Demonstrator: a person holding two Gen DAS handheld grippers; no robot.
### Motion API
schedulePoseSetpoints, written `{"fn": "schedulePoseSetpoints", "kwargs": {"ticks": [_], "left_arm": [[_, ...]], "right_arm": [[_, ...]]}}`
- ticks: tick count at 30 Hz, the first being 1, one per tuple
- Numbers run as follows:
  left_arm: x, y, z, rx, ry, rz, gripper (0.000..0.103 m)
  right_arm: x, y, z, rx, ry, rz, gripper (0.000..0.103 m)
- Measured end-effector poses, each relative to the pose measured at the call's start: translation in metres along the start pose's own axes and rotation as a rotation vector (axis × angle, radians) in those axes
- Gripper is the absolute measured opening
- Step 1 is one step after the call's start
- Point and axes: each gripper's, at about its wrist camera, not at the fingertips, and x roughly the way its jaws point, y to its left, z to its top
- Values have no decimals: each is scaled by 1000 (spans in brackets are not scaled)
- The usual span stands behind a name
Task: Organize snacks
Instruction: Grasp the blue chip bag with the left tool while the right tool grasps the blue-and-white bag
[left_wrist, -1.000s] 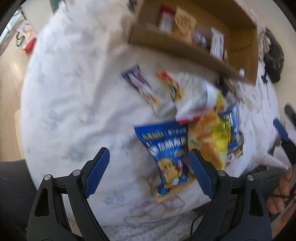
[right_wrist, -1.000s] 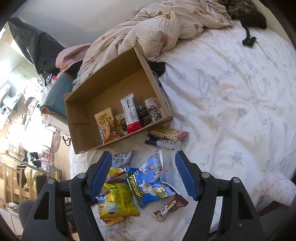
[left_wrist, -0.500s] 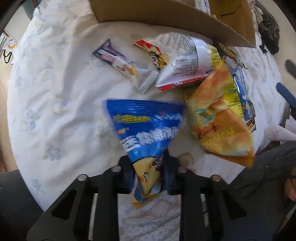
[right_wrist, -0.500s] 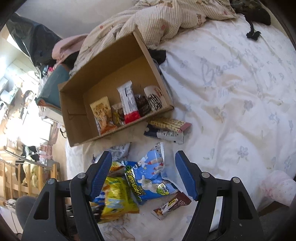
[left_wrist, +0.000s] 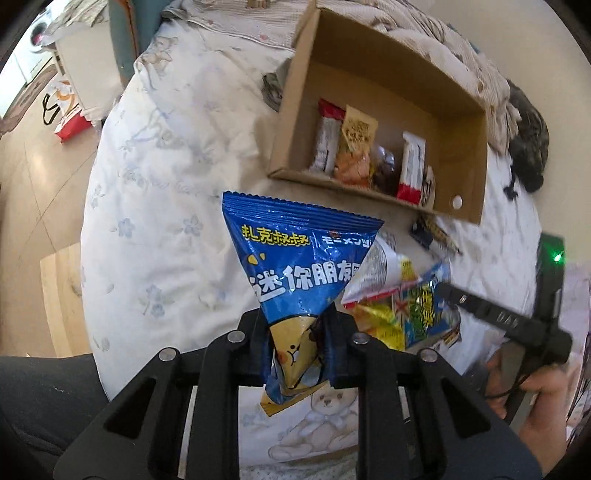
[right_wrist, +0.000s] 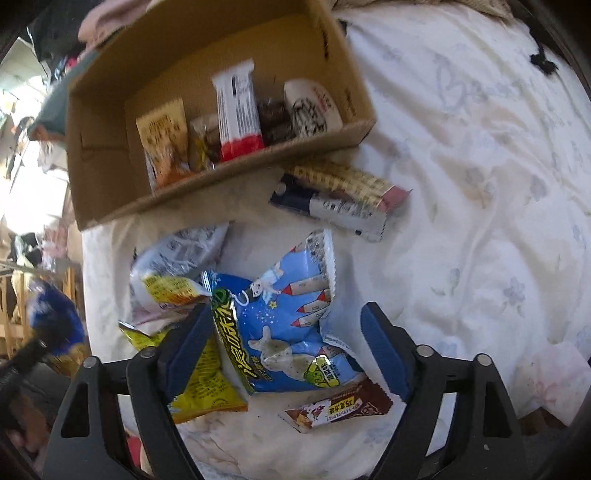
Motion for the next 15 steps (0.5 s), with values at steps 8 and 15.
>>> {"fn": "schedulePoseSetpoints", "kwargs": {"ticks": [8,15], "left_arm": [[8,5,-2,-42,19,-33,18],[10,3,-3,-31,-5,-9,18]], "right_arm": [[29,20,-4,-99,93,-79,87],[50,28,-5,-161,132,-129,86]]}}
